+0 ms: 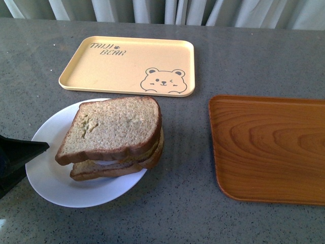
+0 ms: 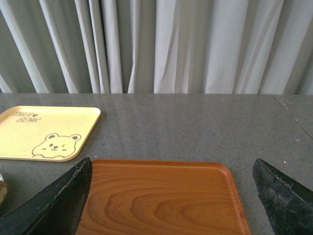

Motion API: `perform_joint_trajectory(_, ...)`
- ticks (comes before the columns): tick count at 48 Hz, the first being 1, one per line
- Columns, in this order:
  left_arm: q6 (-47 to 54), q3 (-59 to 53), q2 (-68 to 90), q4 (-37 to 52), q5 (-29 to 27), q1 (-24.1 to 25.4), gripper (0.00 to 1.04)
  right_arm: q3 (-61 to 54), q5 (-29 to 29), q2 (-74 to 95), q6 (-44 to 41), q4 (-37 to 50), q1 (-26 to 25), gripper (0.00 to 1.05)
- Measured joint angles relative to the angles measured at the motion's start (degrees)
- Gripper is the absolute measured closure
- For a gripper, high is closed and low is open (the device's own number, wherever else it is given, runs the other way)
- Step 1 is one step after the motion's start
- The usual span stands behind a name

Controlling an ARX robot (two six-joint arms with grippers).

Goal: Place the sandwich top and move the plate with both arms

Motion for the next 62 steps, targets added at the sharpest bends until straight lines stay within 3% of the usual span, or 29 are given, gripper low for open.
perform_joint_trajectory(13,-0.42,-0.04,-0.02,0.00,1.79,0.55,1.02,0.00,0.00,0.00,0.00,0.00,0.00,0.09)
perform_joint_trajectory(31,-4.66,-1.36,-3.39,1.95,4.13,1.07,1.03,0.00,0.00,0.00,0.00,0.00,0.00,0.09)
perform_joint_trajectory(62,-12.87,-1.81,-7.93,3.69,3.10,1.29,1.03,0.00,0.00,0.00,0.00,0.00,0.00,0.09)
